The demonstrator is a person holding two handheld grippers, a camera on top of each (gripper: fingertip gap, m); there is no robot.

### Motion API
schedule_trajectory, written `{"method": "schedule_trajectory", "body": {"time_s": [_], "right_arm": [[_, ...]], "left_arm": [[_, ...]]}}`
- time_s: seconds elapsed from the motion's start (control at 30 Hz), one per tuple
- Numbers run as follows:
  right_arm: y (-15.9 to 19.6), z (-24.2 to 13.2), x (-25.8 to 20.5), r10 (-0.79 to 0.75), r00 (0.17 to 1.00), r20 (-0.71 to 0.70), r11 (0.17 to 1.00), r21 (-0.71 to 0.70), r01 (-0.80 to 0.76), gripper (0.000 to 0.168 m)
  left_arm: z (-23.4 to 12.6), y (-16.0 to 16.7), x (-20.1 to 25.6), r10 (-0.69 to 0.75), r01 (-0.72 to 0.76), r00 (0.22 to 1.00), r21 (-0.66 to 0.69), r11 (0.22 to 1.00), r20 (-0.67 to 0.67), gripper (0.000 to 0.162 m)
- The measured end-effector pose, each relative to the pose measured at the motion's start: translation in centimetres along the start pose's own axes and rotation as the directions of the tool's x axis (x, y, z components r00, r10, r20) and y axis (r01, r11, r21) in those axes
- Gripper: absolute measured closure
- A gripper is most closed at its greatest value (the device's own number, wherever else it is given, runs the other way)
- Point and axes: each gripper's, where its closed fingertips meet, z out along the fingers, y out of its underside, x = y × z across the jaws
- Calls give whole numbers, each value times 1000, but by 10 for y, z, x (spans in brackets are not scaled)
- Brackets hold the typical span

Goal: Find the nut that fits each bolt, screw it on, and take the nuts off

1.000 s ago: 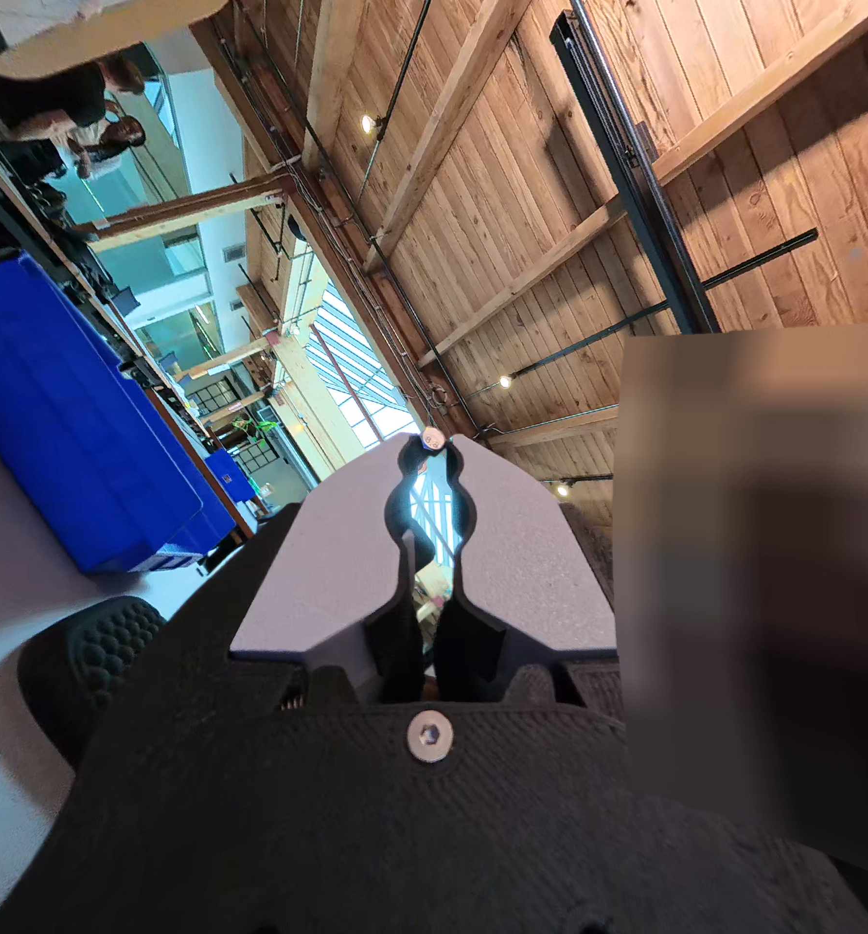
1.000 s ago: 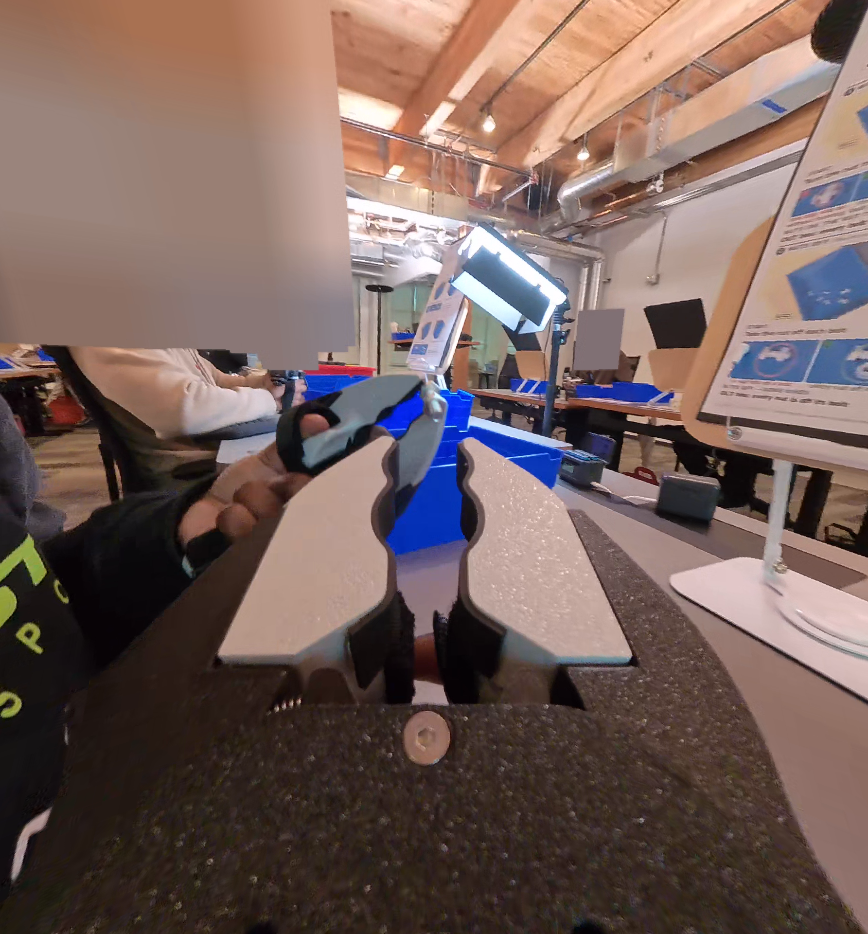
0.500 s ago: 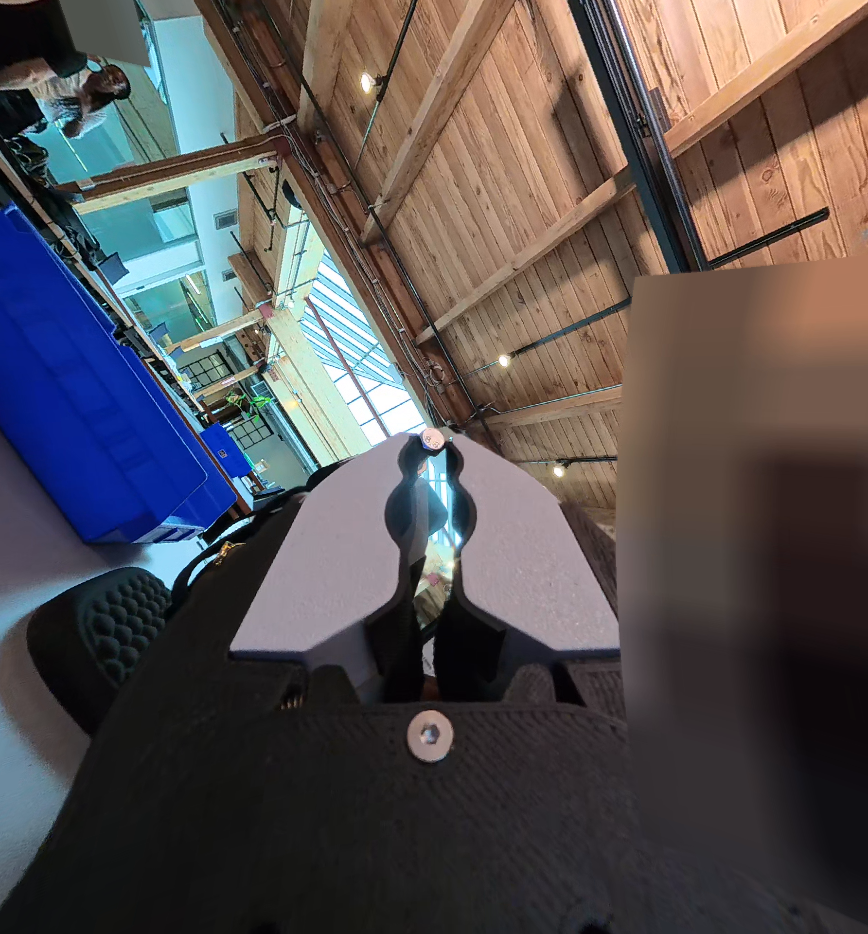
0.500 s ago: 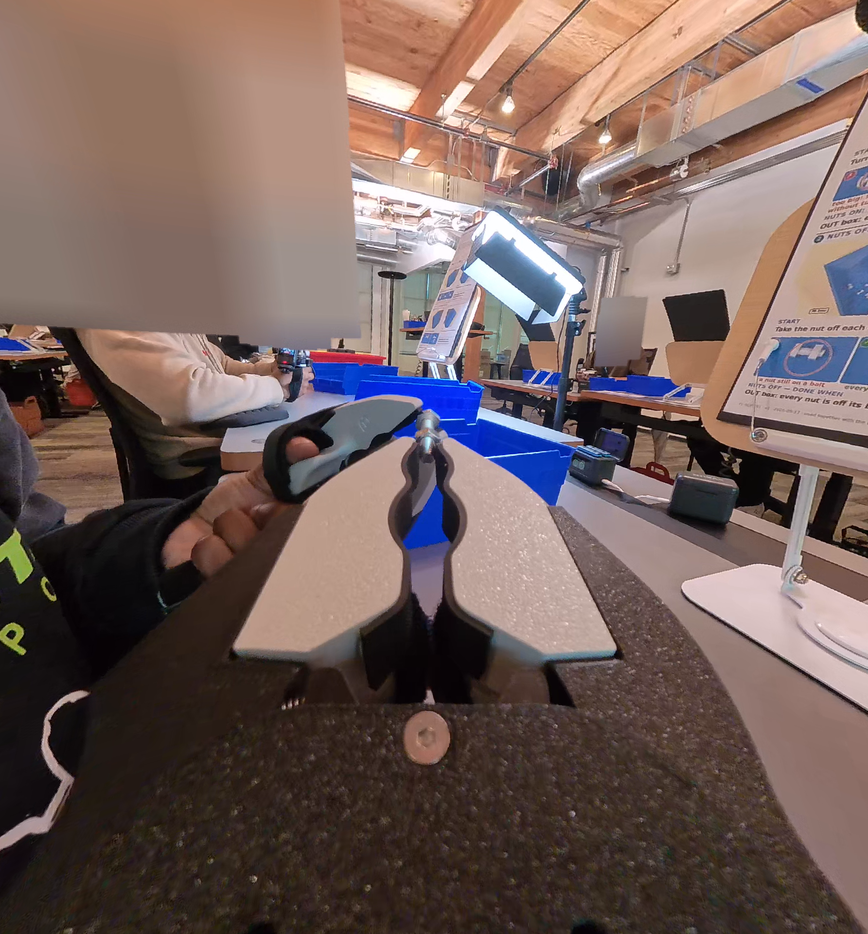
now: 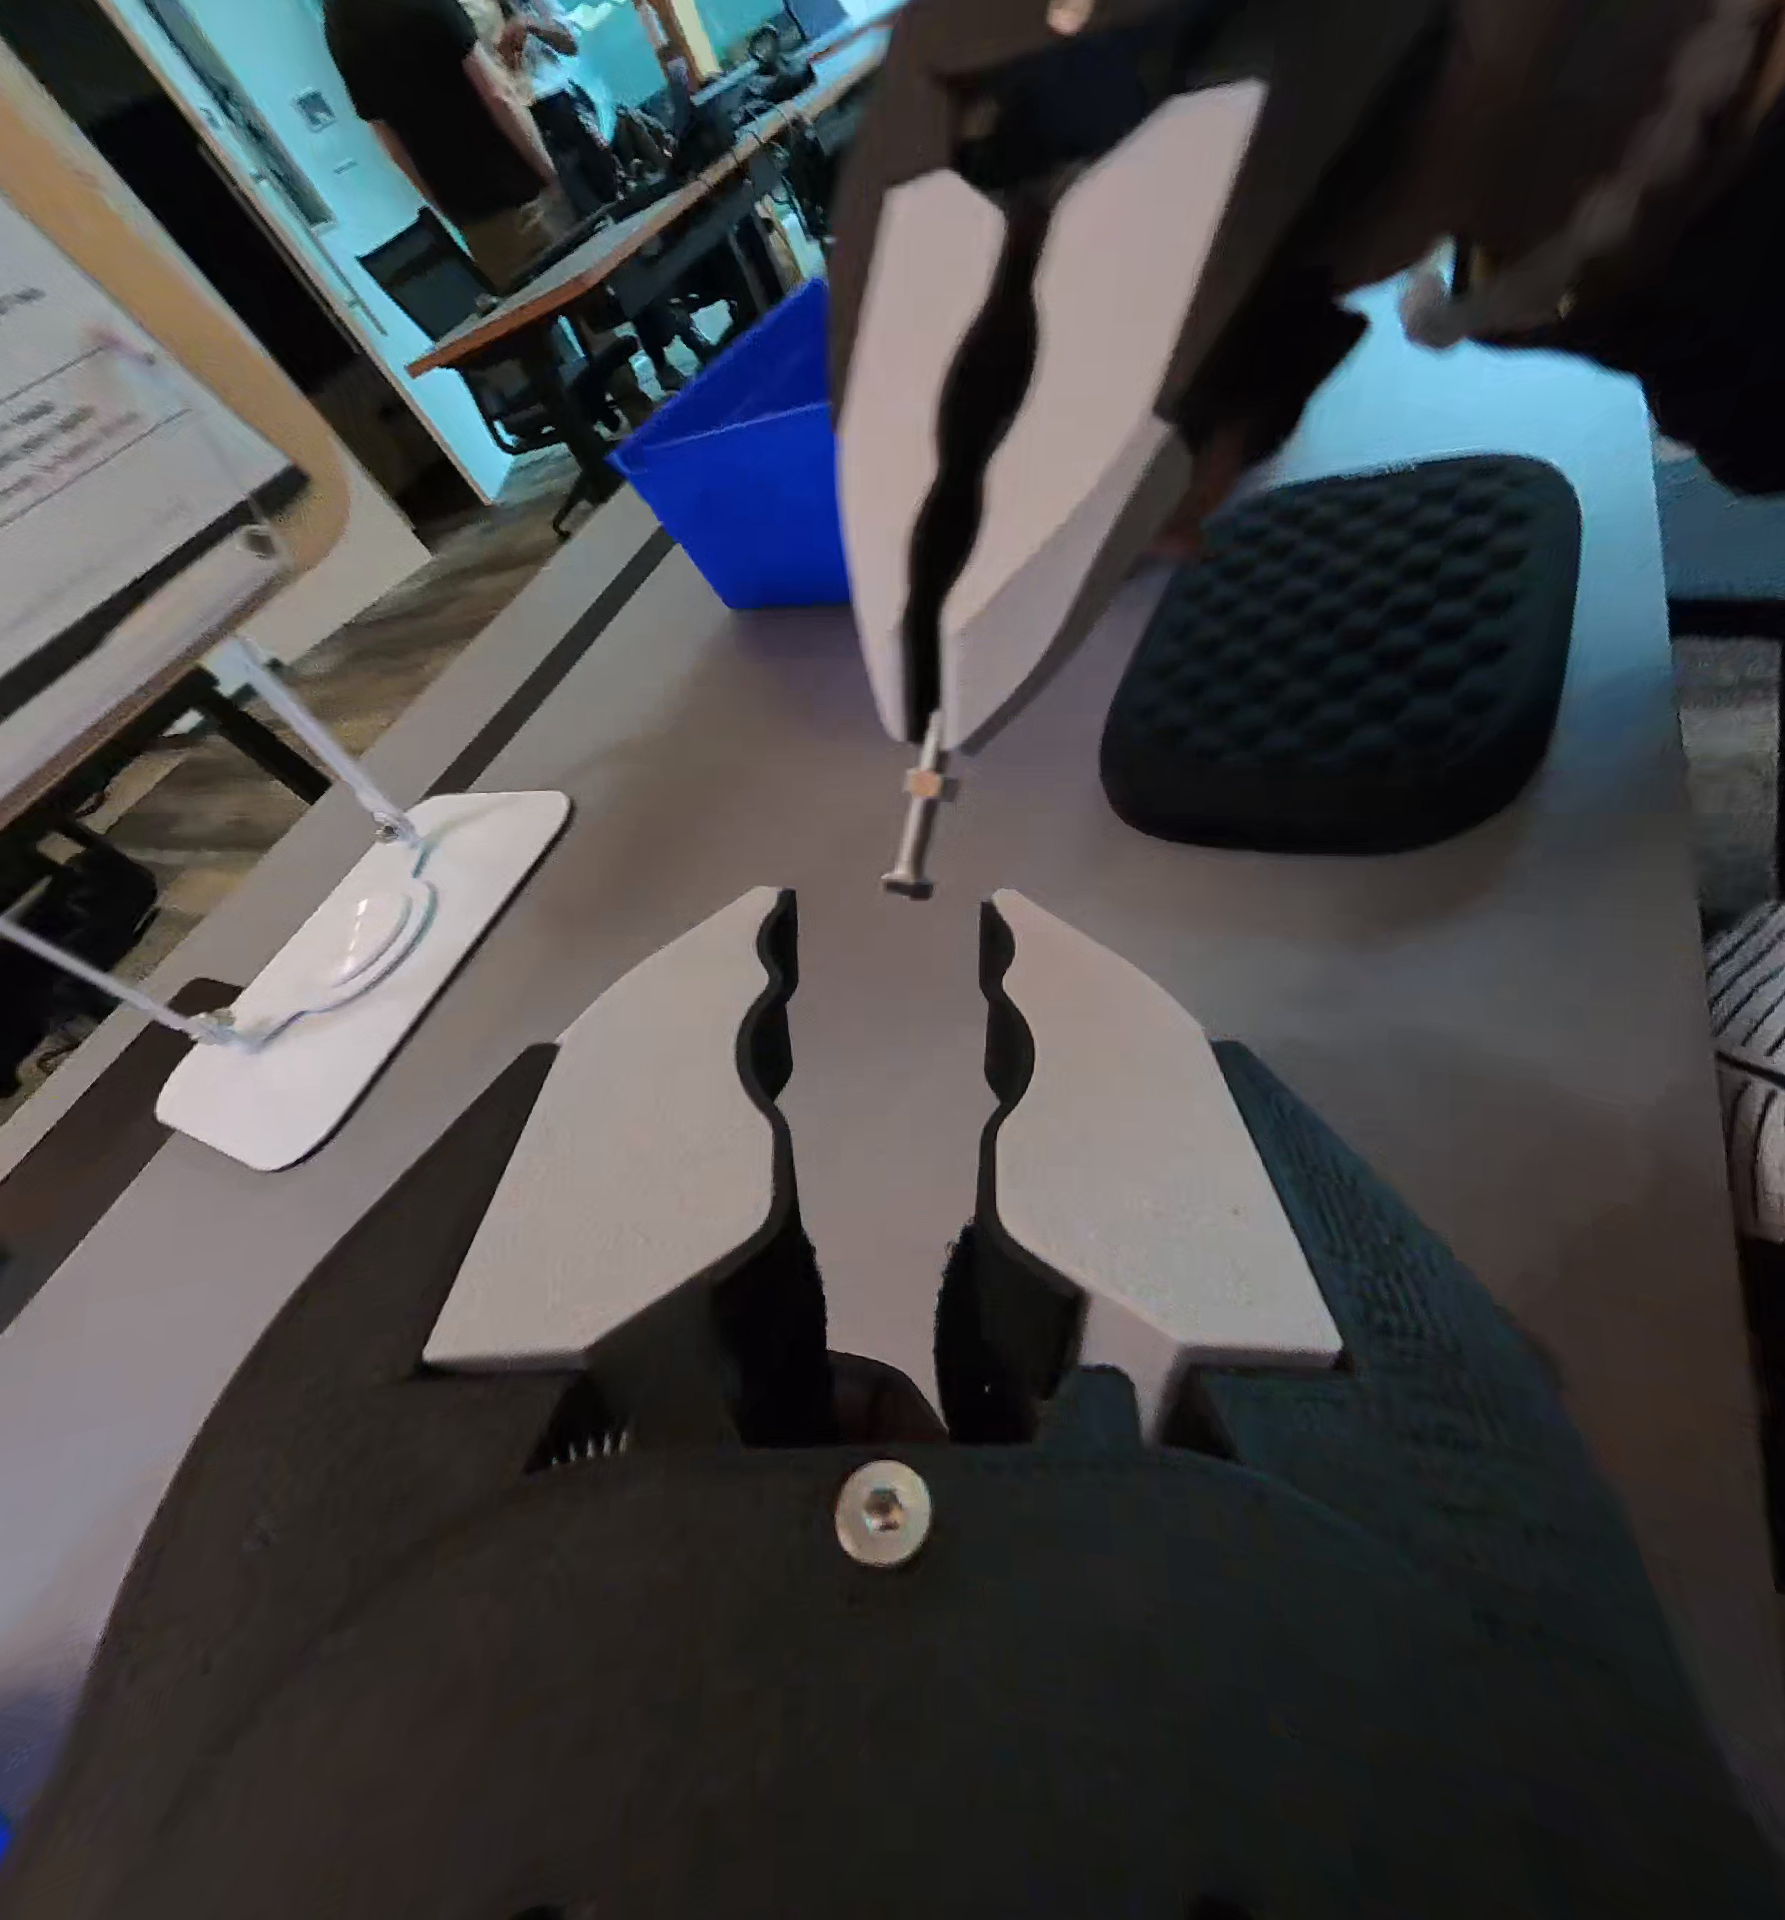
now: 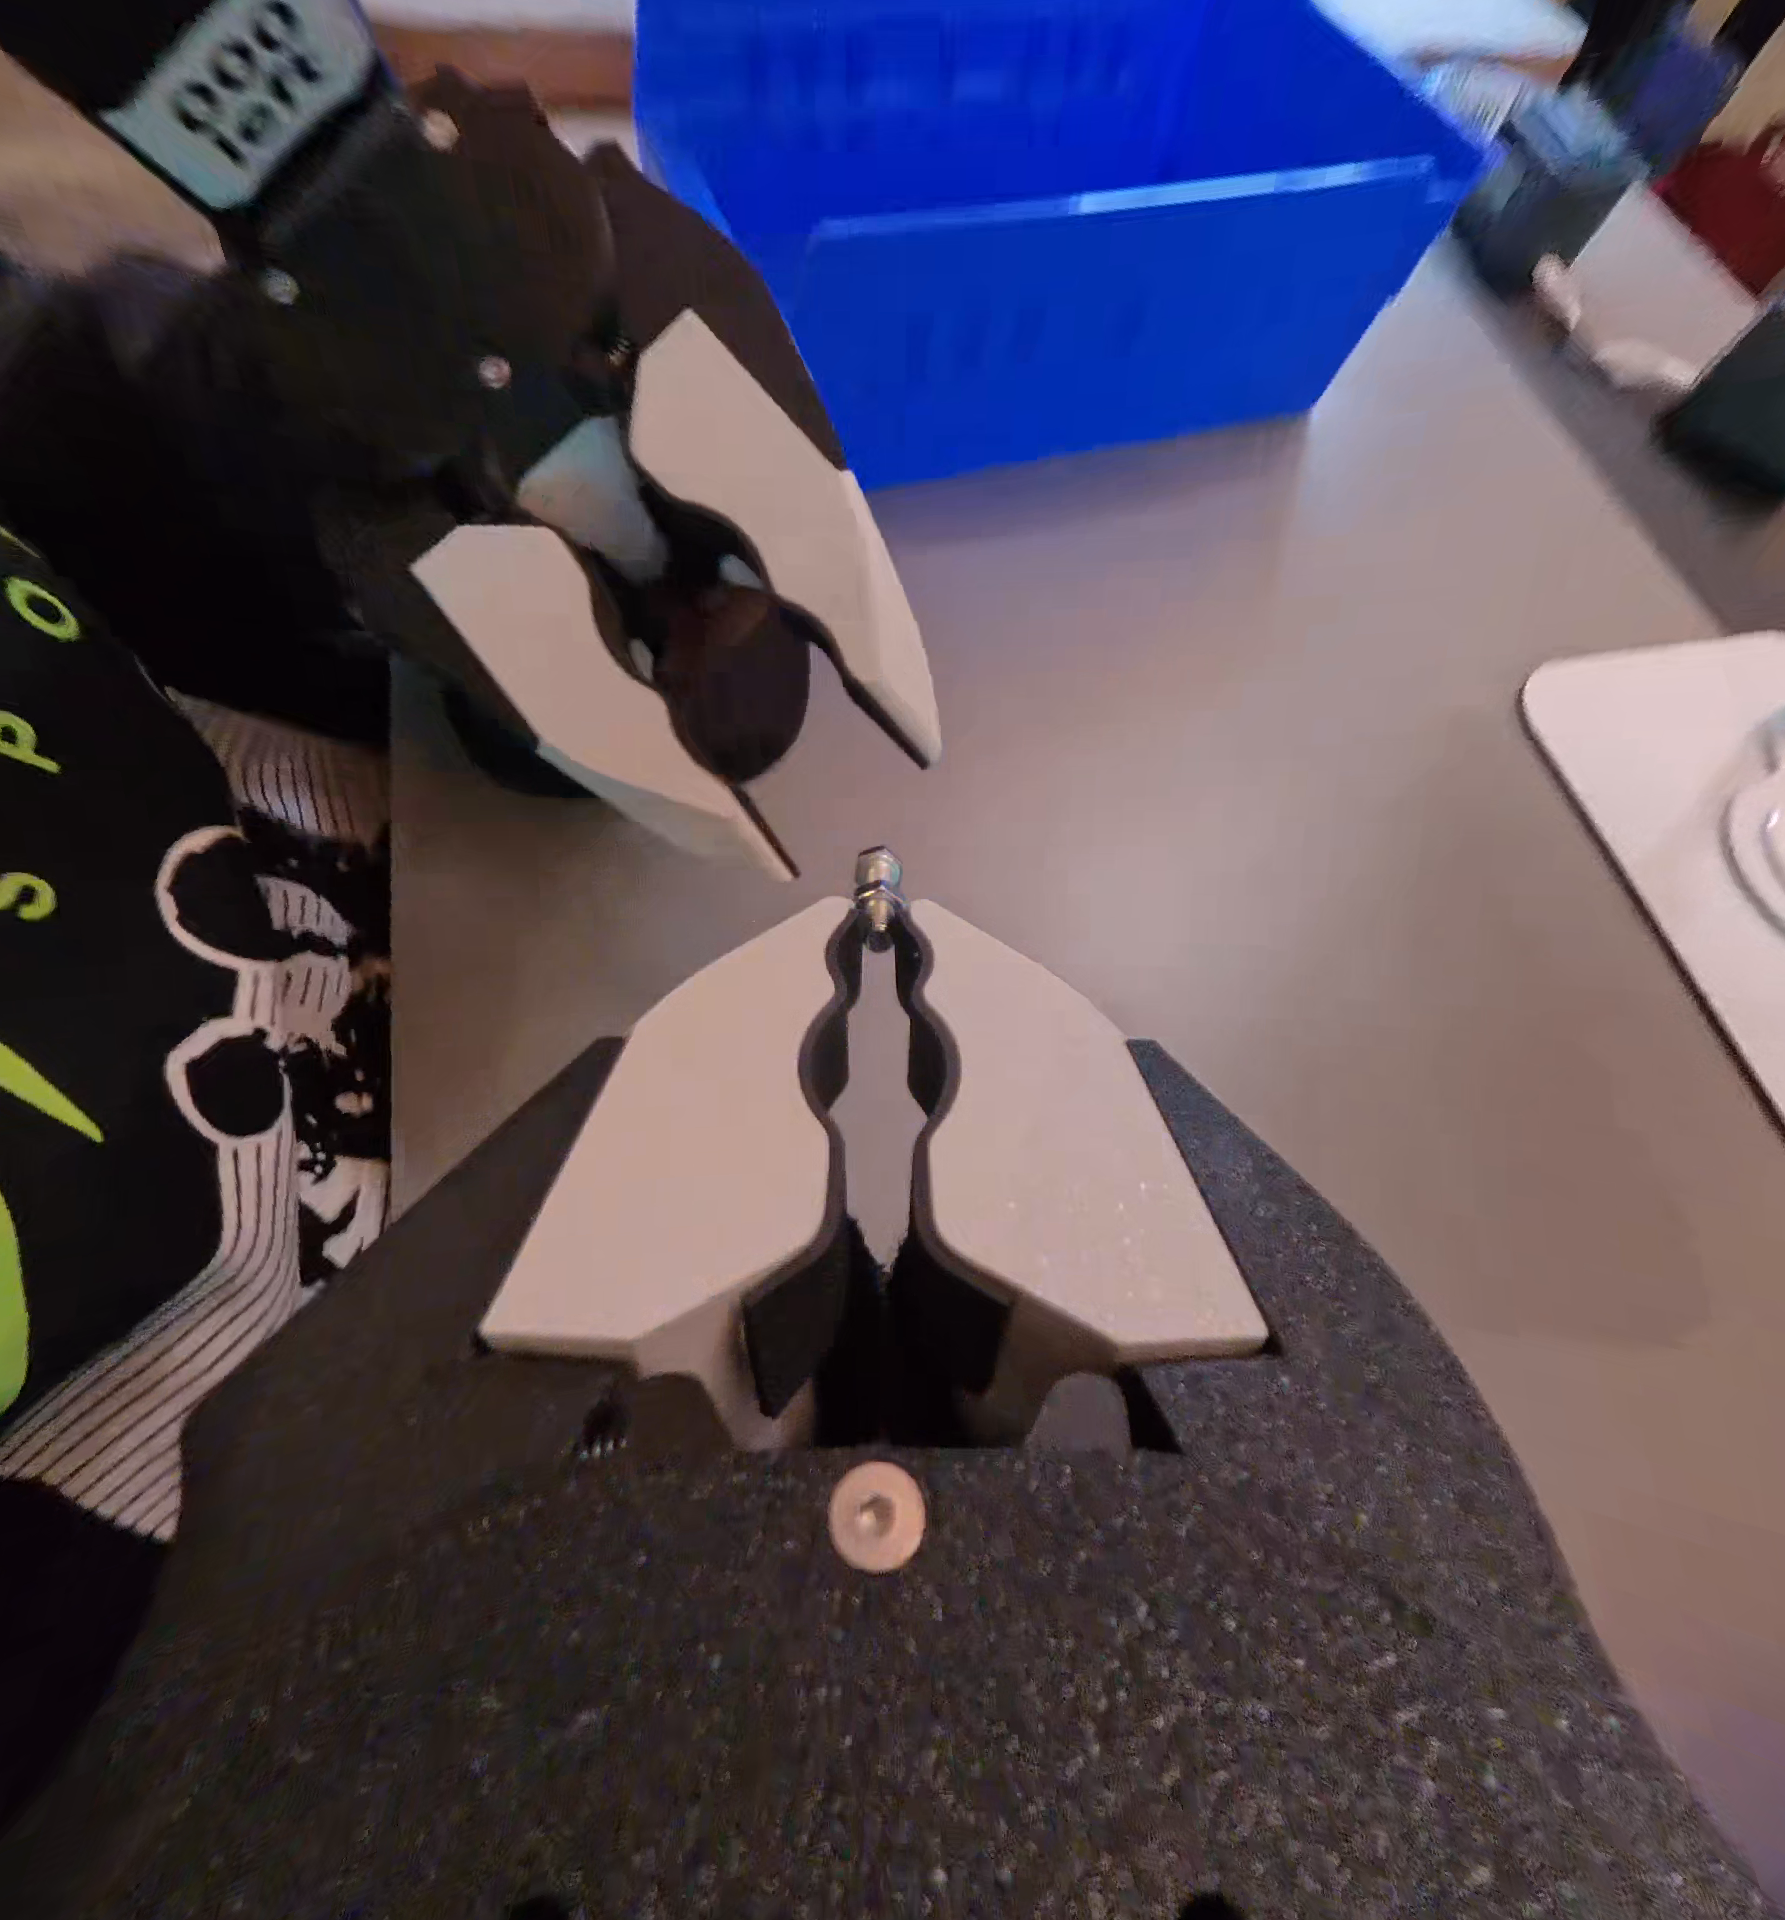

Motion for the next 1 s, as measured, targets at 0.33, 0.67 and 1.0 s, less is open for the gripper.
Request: {"method": "schedule_trajectory", "body": {"time_s": [0.33, 0.67, 1.0], "right_arm": [[0, 3, -4, 18, 1000, 12, 993, -116, -17, 162], [-25, 0, -9, -3, 1000, 8, 998, 65, 2, 152], [-55, 5, -17, 190, 977, 93, 736, 646, -204, 119]], "left_arm": [[20, 13, 6, 100, -96, 994, -75, 992, 51, 146], [17, 0, 10, -58, 58, 998, 58, 997, -13, 152], [-13, -32, 6, -431, 567, 807, 321, 759, -404, 152]]}}
